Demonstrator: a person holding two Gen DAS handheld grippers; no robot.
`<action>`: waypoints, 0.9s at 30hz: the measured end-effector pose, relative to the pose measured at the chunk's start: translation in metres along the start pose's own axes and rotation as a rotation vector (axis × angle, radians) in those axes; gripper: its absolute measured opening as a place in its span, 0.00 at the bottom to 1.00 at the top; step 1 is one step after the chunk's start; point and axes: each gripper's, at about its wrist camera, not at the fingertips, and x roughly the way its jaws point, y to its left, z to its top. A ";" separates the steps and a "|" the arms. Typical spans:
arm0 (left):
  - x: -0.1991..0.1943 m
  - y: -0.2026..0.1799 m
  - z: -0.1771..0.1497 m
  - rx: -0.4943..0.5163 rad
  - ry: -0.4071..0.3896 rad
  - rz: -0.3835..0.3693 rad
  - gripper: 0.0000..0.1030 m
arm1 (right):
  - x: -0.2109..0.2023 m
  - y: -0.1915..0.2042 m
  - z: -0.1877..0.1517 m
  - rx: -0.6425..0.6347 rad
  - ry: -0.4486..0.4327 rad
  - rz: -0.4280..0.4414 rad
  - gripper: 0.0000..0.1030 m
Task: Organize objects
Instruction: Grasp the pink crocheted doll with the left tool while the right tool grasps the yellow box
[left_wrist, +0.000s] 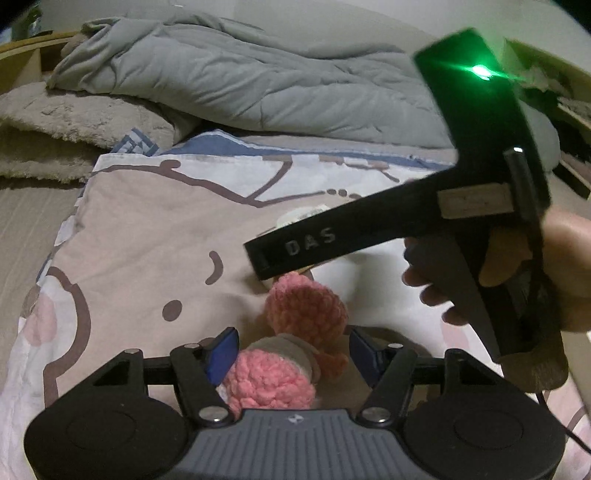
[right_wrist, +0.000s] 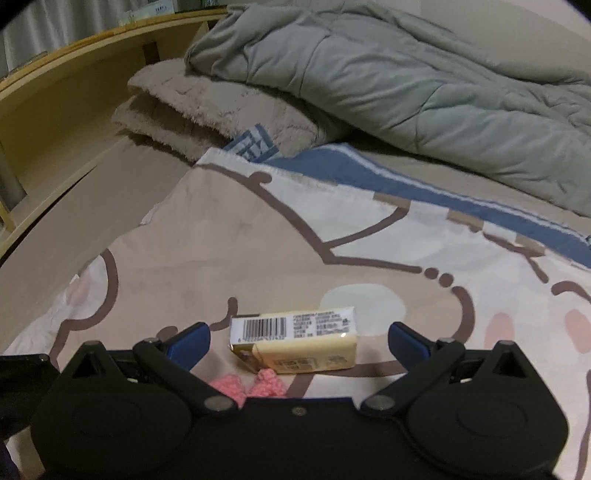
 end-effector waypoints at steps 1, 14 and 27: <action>0.001 -0.001 0.000 0.007 0.008 -0.006 0.62 | 0.002 0.001 -0.001 -0.006 0.004 -0.007 1.00; -0.007 -0.012 0.005 0.038 0.062 0.017 0.21 | -0.030 -0.009 -0.001 0.025 -0.071 -0.047 0.72; -0.013 -0.039 -0.005 0.167 0.062 -0.012 0.26 | -0.127 -0.037 -0.032 0.052 -0.100 -0.056 0.72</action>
